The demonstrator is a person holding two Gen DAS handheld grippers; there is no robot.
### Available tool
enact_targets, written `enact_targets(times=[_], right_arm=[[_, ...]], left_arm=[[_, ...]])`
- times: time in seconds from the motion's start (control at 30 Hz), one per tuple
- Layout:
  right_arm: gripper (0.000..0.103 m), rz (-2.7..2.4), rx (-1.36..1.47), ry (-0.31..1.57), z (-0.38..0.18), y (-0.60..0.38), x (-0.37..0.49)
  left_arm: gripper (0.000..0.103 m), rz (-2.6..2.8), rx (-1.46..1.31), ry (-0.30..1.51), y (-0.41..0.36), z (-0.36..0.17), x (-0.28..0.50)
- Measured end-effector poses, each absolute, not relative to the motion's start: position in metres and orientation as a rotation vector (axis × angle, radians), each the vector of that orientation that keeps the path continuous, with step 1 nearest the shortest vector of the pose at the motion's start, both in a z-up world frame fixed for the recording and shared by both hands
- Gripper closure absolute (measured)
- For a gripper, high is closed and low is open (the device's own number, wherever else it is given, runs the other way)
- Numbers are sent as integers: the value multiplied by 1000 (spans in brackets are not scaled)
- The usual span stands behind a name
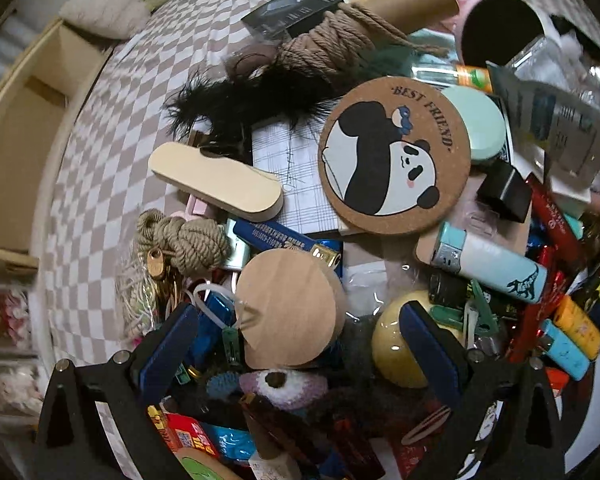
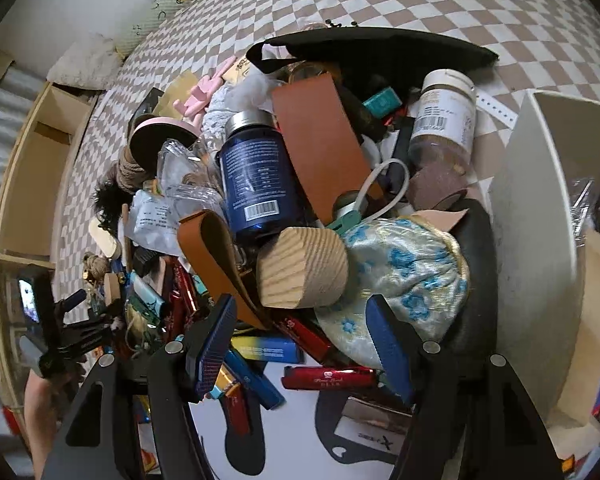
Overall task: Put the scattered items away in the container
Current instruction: 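Lower both tools into the pile toward the next items, then grasp the round cork disc with the left tool while the right grasps a wooden cylinder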
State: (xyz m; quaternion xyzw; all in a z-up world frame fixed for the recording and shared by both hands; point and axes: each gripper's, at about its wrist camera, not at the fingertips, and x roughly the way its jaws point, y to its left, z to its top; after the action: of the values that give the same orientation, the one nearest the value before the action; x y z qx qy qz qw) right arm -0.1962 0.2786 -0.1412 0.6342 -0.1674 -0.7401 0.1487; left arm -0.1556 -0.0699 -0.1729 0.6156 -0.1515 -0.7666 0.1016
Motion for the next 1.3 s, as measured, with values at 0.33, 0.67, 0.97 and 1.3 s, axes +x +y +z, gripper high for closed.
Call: enact_targets(times=[0.33, 0.67, 0.97, 1.3], right_arm=[[53, -2165, 1868, -414, -154, 262, -206], [75, -2254, 1761, -313, -134, 242, -208], [75, -2252, 1781, -235, -137, 223, -210], [75, -2255, 1801, -234, -139, 219, -212]], left_arm=[[2, -2250, 1830, -533, -67, -181, -157], [30, -2310, 1790, -323, -98, -166, -159], [30, -2388, 1720, -163, -117, -144, -148], [30, -2386, 1565, -38, -157, -126, -140]])
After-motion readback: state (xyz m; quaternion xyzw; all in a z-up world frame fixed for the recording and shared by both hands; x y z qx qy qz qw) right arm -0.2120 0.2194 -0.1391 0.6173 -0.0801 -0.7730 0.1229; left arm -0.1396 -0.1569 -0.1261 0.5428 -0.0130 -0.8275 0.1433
